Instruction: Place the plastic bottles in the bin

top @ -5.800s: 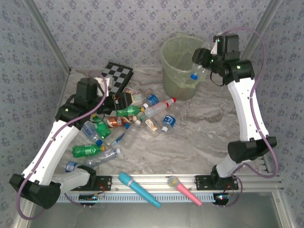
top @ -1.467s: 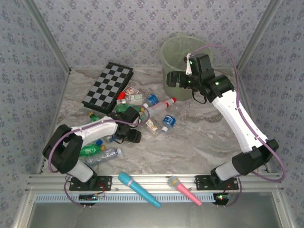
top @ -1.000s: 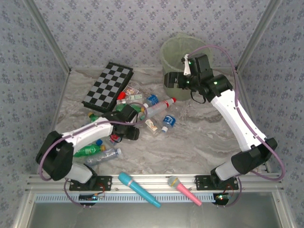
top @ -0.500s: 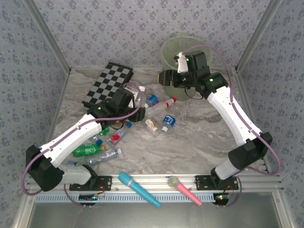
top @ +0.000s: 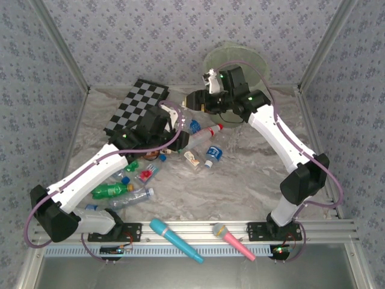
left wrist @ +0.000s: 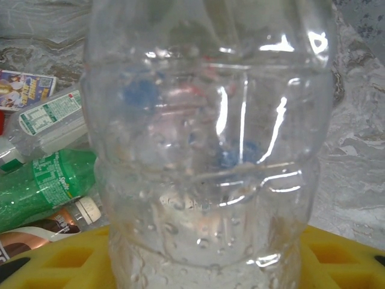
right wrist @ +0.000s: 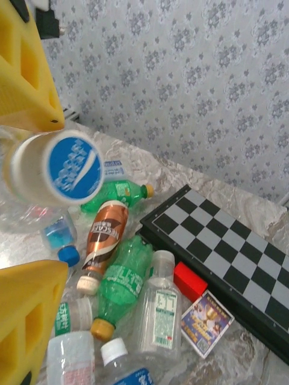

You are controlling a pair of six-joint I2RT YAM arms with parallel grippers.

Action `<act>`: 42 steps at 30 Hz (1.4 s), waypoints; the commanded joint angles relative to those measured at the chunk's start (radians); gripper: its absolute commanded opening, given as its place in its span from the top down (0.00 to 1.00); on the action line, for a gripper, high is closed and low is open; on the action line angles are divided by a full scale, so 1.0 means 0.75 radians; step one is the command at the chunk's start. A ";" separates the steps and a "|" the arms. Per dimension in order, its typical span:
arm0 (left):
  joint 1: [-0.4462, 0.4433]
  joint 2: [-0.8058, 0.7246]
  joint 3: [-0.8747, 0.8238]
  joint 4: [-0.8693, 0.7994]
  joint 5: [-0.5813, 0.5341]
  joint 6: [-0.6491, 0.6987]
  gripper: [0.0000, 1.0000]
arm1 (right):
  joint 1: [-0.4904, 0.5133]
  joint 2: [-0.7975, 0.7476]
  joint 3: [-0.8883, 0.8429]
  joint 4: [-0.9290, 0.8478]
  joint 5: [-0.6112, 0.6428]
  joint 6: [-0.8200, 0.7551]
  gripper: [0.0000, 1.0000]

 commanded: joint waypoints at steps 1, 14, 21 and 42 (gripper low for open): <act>-0.020 -0.011 0.045 0.038 0.041 0.039 0.45 | 0.012 0.032 0.045 0.056 -0.078 0.049 0.41; -0.025 0.027 0.083 0.010 0.020 0.041 0.39 | -0.009 0.026 0.067 0.023 -0.091 0.053 0.62; -0.025 0.009 0.099 0.009 -0.042 0.019 0.12 | -0.088 -0.021 0.084 0.008 -0.054 0.050 0.63; 0.160 -0.273 -0.108 0.056 -0.329 -0.266 0.00 | -0.507 -0.108 0.326 -0.091 0.530 -0.023 0.63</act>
